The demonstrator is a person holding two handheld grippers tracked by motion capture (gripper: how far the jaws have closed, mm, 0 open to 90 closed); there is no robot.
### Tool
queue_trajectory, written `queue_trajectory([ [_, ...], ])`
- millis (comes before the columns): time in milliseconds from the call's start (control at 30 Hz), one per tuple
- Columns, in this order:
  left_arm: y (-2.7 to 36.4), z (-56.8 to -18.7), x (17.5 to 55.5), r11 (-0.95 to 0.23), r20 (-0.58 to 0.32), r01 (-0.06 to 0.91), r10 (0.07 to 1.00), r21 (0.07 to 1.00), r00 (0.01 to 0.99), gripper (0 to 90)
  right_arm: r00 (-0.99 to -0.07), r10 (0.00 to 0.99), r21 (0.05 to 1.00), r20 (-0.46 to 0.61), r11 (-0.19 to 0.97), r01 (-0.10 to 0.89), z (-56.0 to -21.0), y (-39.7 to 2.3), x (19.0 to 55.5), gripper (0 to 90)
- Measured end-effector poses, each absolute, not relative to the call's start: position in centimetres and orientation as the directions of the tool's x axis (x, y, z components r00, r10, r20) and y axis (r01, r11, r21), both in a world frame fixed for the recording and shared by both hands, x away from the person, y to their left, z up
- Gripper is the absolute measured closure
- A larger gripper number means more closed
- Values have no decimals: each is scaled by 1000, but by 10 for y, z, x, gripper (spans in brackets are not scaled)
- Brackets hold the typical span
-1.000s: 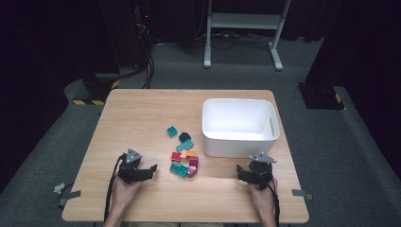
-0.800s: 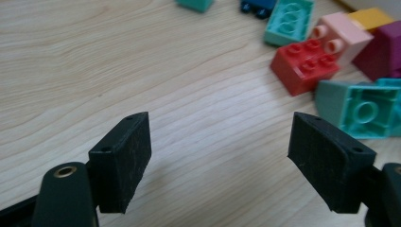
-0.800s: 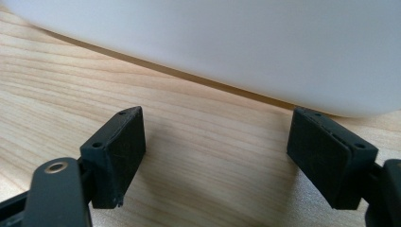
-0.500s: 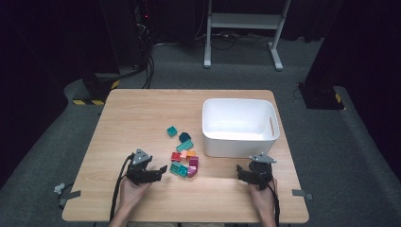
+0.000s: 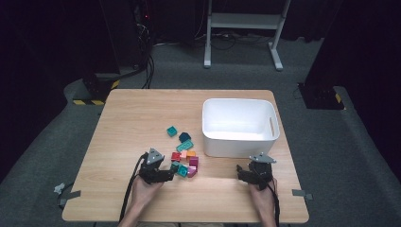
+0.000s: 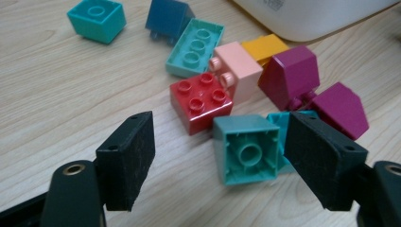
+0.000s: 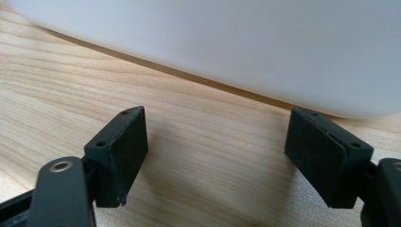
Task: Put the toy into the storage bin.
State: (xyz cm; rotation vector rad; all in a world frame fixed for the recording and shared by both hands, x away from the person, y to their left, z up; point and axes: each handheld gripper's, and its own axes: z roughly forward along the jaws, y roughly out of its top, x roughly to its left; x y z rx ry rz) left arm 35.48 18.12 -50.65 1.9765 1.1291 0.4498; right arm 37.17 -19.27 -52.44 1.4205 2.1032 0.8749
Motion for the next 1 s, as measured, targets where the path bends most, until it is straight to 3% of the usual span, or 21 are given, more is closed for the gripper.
queue_trajectory([
  [200,173,-505,358,-284,-72,553,842,783,534,281,-366,930,718,-19,268,642,-524,-193,372,218],
  [667,171,-508,361,-295,-68,562,842,773,536,454,-366,930,718,-18,267,642,-524,-193,371,222],
  [1000,175,-512,361,-301,-68,571,842,763,535,522,-366,930,719,-18,267,642,-524,-193,371,222],
])
